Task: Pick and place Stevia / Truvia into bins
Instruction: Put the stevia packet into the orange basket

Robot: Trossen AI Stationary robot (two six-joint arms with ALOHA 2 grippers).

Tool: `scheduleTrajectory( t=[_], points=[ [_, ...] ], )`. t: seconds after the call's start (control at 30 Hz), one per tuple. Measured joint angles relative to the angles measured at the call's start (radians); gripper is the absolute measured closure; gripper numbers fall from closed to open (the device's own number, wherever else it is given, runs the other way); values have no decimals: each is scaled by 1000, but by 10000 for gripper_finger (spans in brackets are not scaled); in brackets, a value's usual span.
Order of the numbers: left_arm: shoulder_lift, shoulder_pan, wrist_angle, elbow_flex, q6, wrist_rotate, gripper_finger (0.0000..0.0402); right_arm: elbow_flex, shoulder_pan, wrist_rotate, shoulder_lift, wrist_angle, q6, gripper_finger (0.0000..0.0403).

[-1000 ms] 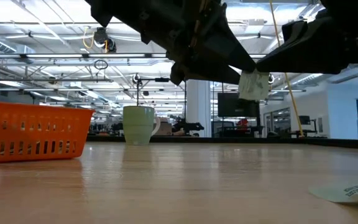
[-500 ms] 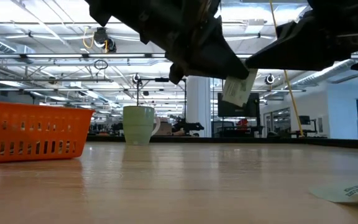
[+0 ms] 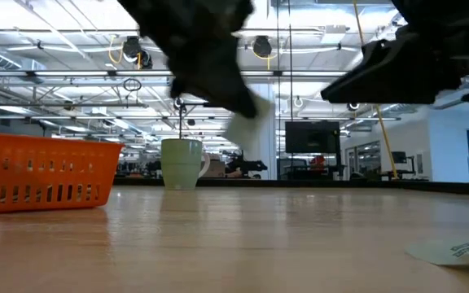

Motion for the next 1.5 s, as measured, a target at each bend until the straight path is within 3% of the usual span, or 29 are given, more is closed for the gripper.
scheduleTrajectory(
  t=[0.13, 0.27, 0.4, 0.53, 0.8, 0.93, 1.27, 1.5],
  points=[
    [-109, -58, -245, 0, -201, -110, 400, 0, 0, -23, 0, -54, 71, 270],
    [-194, -148, -470, 3, -470, -147, 399, 0, -11, -120, 0, -60, 132, 269],
    [-202, -216, -668, 1, -744, -163, 399, 0, -12, -157, 0, -60, 135, 274],
    [-188, -243, -812, 0, -868, -163, 399, 0, -12, -158, 0, -60, 179, 277],
    [-164, -248, -808, 0, -858, -94, 398, 0, -12, -158, 0, -53, 225, 277],
    [-137, -247, -817, 0, -858, -39, 378, 0, -12, -163, 0, -54, 285, 273],
    [-92, -212, -832, 0, -766, -17, 290, 0, -13, -424, 0, -52, 348, 268],
    [-158, -155, -828, 20, -807, 7, 287, 36, -12, -513, 58, 10, 363, 268]
  ],
)
